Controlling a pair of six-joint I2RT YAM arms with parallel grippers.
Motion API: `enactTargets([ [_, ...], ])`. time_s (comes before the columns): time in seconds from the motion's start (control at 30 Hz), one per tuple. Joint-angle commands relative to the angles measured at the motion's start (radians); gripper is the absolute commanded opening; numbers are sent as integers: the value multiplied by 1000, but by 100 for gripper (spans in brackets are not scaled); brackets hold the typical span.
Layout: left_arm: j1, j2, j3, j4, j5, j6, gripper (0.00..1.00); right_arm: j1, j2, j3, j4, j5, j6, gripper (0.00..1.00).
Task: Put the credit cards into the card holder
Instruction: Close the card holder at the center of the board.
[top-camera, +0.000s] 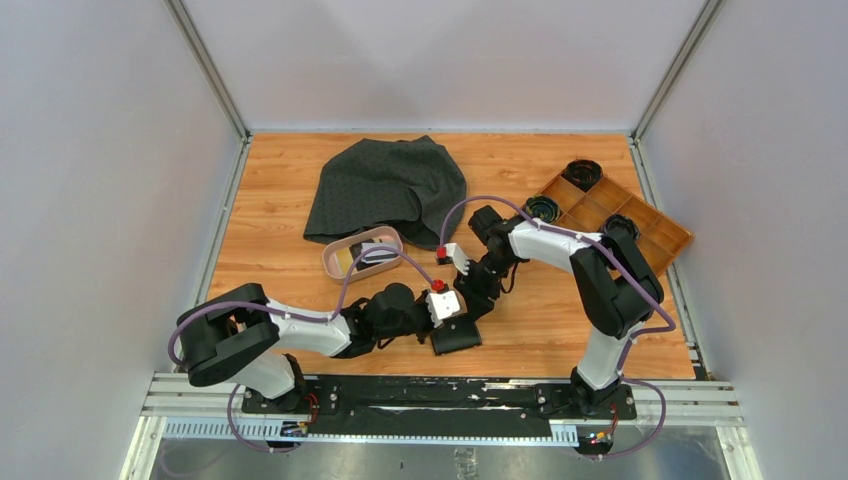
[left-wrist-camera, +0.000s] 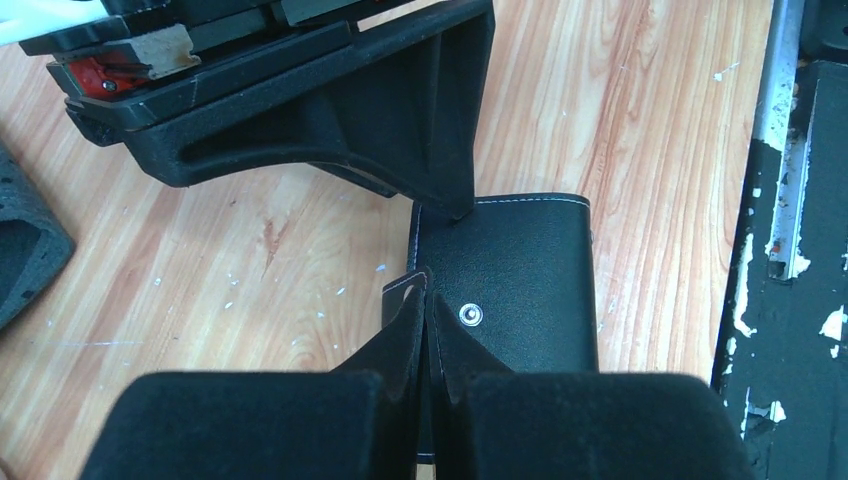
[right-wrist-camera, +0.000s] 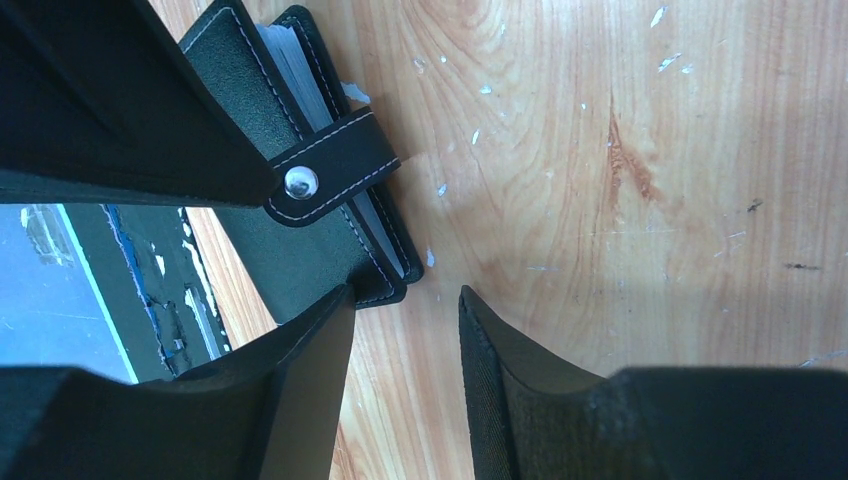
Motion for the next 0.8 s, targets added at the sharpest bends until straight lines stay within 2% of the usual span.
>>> enactTargets([
  [0.0, -18, 15, -10, 12, -4, -29, 0, 18, 23, 15, -14, 15, 15, 46],
  [0.4, -26, -29, -36, -7, -32, -45, 0, 26, 21, 16, -8, 35, 25, 47],
  [0.77, -38, -18, -38, -7, -22, -125, 0, 39, 34, 20, -7, 32, 47, 48],
])
